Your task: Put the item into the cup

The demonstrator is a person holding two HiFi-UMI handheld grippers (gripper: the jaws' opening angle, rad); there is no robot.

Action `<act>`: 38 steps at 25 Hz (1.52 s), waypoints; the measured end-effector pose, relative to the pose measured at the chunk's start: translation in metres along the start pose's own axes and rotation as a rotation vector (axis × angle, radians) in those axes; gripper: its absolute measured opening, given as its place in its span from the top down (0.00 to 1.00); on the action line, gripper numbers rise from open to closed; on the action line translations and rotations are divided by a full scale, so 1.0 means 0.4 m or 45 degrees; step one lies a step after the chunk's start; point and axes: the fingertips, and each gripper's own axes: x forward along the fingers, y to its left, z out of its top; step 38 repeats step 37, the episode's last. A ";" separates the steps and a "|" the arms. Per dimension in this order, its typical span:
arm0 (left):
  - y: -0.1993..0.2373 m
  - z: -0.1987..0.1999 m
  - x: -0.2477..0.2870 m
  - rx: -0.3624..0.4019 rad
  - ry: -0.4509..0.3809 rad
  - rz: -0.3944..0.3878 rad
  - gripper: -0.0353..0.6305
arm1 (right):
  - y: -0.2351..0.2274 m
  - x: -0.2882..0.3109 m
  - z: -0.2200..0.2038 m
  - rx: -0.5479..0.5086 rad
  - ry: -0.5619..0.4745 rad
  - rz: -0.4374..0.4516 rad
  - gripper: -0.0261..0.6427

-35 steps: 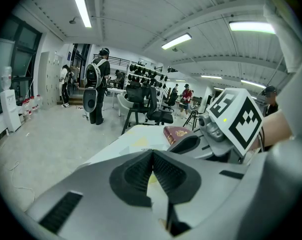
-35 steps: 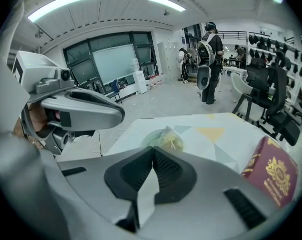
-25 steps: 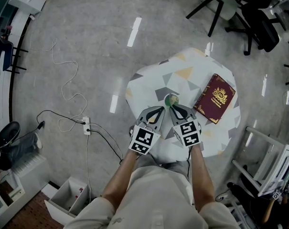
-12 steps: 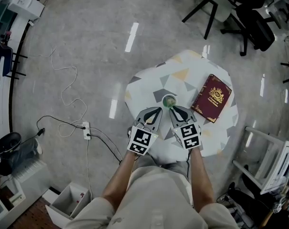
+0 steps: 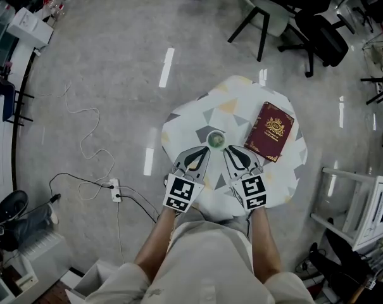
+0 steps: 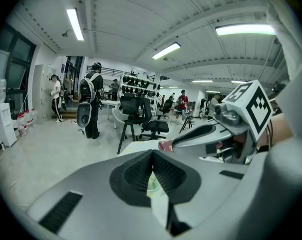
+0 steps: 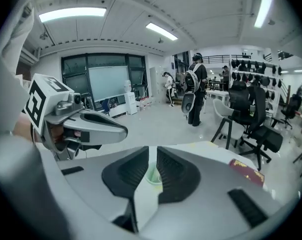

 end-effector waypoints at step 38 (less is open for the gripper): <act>-0.158 0.267 -0.099 0.193 -0.246 -0.175 0.93 | -0.031 -0.343 0.182 0.051 -0.394 -0.341 0.90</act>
